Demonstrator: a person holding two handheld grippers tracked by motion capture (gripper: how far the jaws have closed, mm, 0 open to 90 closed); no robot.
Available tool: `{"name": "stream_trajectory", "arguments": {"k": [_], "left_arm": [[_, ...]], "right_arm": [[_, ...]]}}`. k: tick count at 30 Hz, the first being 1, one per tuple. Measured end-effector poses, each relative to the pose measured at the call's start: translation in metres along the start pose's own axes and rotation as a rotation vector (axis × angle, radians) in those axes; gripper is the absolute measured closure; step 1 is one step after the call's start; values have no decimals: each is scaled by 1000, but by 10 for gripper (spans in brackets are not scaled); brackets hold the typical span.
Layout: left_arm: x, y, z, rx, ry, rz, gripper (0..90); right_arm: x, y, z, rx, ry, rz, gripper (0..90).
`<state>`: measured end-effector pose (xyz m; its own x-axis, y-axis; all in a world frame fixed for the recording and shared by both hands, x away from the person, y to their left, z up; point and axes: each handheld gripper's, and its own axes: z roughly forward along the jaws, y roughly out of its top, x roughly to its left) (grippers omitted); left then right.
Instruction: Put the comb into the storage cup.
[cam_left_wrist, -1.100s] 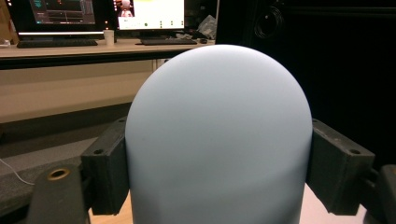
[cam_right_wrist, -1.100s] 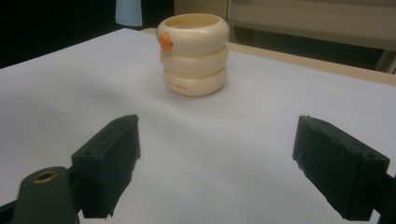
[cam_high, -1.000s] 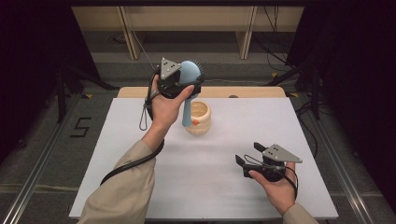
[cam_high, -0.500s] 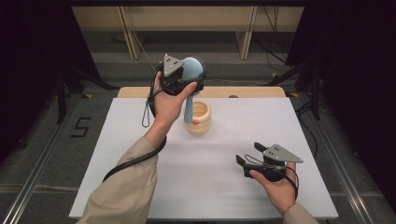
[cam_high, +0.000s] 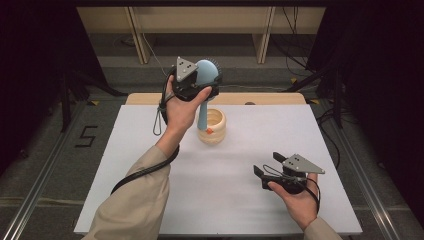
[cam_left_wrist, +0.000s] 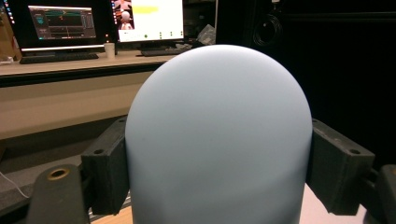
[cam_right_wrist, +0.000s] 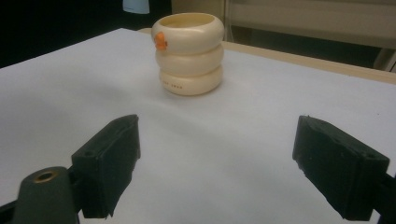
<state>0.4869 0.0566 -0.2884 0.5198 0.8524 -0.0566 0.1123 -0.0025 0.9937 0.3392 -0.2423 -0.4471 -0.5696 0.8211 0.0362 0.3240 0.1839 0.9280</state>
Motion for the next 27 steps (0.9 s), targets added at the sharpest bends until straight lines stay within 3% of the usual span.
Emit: {"name": "stream_trajectory", "arguments": {"k": [27], "left_arm": [[2, 1, 25, 13, -7, 8, 197]], "right_arm": [[-2, -2, 0, 0, 5, 11, 159]]}}
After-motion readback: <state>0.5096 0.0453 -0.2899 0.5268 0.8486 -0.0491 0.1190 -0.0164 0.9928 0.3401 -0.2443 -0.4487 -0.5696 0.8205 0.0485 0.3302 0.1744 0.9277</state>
